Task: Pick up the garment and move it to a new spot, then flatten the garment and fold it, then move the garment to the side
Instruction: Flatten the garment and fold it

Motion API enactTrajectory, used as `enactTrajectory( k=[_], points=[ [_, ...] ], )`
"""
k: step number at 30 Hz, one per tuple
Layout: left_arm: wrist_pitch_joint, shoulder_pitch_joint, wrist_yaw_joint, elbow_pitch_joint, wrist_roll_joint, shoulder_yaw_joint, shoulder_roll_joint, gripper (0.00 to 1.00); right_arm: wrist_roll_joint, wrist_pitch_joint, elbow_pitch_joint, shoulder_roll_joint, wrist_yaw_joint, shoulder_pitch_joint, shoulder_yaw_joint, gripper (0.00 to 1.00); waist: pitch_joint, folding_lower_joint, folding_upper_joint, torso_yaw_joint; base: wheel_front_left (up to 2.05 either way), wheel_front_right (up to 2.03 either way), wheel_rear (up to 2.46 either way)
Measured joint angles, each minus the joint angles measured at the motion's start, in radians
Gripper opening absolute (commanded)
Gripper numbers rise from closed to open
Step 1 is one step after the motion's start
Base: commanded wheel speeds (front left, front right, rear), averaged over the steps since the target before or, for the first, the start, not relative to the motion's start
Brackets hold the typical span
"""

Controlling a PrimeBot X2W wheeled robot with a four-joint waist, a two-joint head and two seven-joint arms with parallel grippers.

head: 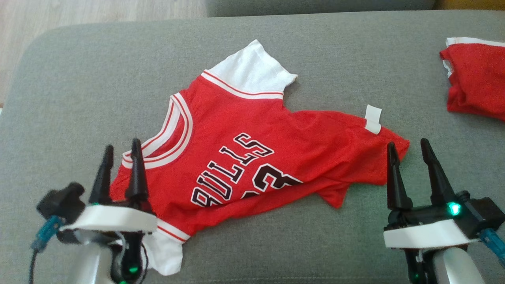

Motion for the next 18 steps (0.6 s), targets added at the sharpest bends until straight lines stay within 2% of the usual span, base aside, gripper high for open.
enactTrajectory(
  k=[3, 7, 8, 10, 12, 15, 18],
  points=[
    [0.0, -0.003, -0.003, -0.038, 0.005, 0.002, 0.014, 1.0, 0.0, 0.0, -0.008, 0.0, 0.0, 0.0, 0.0, 1.0, 0.001, 0.0, 0.0, 0.001, 0.0, 0.0, 0.0],
    [0.089, -0.061, -0.047, -0.107, 0.01, -0.032, 0.111, 1.0, 0.0, 0.0, -0.015, 0.0, 0.0, 0.0, 0.004, 1.0, 0.014, 0.0, 0.0, 0.0, 0.0, 0.0, 0.0],
    [0.173, -0.151, -0.058, -0.126, 0.006, -0.08, 0.174, 1.0, -0.001, 0.0, -0.017, 0.0, 0.0, -0.001, 0.009, 1.0, 0.029, 0.0, 0.0, -0.003, 0.0, 0.0, 0.0],
    [0.273, -0.284, -0.064, -0.133, -0.021, -0.173, 0.24, 1.0, -0.011, 0.0, -0.025, 0.0, 0.0, -0.007, 0.014, 1.0, 0.052, 0.0, 0.0, -0.008, 0.0, 0.0, 0.0],
    [0.341, -0.44, -0.065, -0.137, -0.071, -0.306, 0.312, 1.0, -0.021, 0.0, -0.027, 0.0, 0.0, -0.018, 0.024, 1.0, 0.081, 0.0, 0.0, -0.014, 0.0, 0.0, 0.0],
    [0.44, -0.672, -0.067, -0.09, -0.17, -0.471, 0.388, 1.0, -0.03, 0.0, -0.034, 0.0, 0.0, -0.06, 0.044, 1.0, 0.135, 0.0, 0.0, -0.028, 0.0, 0.0, 0.0],
    [0.476, -0.856, -0.072, 0.009, -0.242, -0.588, 0.436, 1.0, -0.031, 0.0, -0.053, 0.0, 0.0, -0.114, 0.062, 1.0, 0.194, 0.0, 0.0, -0.049, 0.0, 0.0, 0.0]
  ],
)
